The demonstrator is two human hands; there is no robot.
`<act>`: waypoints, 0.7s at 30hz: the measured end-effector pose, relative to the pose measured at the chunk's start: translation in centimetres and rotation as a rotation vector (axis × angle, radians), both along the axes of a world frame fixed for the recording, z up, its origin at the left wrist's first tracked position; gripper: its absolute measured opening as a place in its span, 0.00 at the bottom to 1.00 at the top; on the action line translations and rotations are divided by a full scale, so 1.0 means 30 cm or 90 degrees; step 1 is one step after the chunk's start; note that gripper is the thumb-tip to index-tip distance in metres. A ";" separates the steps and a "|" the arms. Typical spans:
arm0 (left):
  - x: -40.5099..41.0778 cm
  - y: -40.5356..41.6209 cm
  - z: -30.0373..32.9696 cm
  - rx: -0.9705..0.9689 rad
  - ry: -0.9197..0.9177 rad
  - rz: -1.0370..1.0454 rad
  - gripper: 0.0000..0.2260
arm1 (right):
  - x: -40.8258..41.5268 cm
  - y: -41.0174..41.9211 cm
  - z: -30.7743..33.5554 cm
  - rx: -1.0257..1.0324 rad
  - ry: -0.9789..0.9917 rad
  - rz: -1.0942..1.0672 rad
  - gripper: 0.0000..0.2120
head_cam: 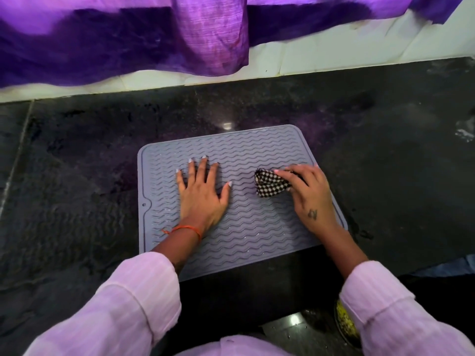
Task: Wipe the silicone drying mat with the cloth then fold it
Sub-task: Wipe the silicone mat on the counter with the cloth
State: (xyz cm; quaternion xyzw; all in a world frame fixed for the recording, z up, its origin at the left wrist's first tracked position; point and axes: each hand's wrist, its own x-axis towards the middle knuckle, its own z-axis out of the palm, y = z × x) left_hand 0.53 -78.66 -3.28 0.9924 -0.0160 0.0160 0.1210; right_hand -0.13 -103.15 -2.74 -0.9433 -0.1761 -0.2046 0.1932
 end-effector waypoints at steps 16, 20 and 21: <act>0.004 0.000 -0.011 -0.004 -0.016 0.005 0.30 | 0.287 0.060 -0.017 -0.015 0.004 0.006 0.18; 0.002 -0.002 -0.012 -0.011 -0.027 0.005 0.30 | 0.324 0.092 -0.045 -0.020 0.030 -0.008 0.20; 0.002 -0.002 -0.013 -0.011 -0.030 0.007 0.30 | 0.338 0.091 -0.034 -0.017 0.039 0.000 0.20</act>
